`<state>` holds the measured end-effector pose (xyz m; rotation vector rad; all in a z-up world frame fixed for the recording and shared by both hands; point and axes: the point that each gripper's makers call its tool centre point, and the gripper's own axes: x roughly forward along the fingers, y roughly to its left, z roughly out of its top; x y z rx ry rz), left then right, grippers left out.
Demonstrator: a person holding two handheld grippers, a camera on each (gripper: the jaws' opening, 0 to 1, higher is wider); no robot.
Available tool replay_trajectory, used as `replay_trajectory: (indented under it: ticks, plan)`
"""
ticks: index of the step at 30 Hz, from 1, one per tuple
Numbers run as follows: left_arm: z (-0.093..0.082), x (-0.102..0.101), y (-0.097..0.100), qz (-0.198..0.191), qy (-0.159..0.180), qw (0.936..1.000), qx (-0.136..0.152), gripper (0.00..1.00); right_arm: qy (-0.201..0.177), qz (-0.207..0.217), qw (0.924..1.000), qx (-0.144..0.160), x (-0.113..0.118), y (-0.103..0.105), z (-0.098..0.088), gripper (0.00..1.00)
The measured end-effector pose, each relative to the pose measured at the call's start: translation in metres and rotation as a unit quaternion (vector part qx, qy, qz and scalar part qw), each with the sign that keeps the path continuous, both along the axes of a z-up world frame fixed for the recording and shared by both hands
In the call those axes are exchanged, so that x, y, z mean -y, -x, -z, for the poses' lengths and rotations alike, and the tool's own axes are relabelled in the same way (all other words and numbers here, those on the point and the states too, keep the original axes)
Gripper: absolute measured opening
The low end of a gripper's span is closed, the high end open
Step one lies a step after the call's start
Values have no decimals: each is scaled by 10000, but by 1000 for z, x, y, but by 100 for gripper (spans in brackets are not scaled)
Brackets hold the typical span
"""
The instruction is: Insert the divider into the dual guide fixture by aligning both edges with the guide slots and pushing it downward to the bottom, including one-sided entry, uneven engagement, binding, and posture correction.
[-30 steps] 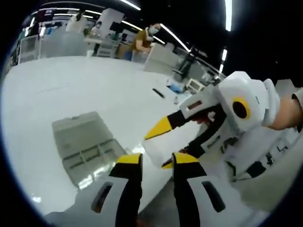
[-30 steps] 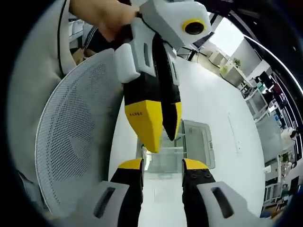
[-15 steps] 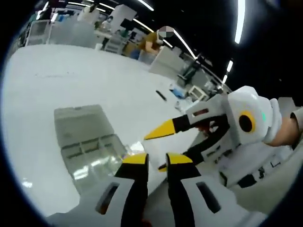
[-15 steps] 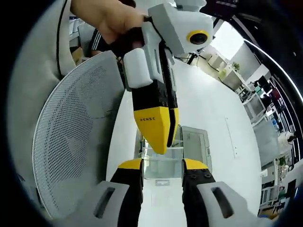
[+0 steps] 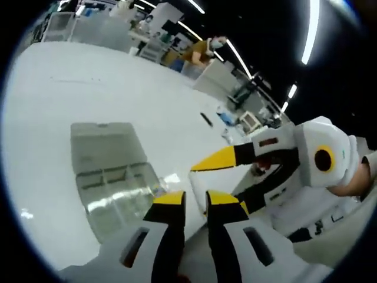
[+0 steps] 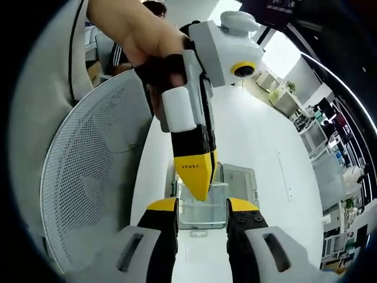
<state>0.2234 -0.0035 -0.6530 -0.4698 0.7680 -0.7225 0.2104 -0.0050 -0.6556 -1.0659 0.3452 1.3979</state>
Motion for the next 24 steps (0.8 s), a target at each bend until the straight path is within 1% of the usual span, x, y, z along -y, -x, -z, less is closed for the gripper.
replay_trajectory:
  ticks: [2, 5, 9, 11, 15, 20, 24]
  plan:
    - [1, 0, 0, -21, 24, 10000, -62, 5, -22, -3, 10000, 9, -1, 0, -1, 27]
    - [1, -1, 1, -63, 122, 9998, -153, 3, -27, -11, 10000, 29, -1, 1, -2, 27]
    - [0, 1, 2, -43, 194, 9996, -187, 0, -32, -19, 10000, 42, -1, 1, -2, 27]
    - [0, 2, 3, -40, 217, 9995, -229, 0, -24, -28, 10000, 50, -1, 2, -1, 27]
    - [1, 0, 4, -122, 431, 9983, -365, 0, -36, -29, 10000, 67, -1, 3, -1, 27]
    - [0, 1, 5, -141, 442, 9981, -395, 0, -12, -41, 9999, 103, -1, 3, -1, 27]
    - [0, 1, 5, -230, 553, 9971, -475, 0, -9, -72, 9998, 208, -1, 3, -2, 28]
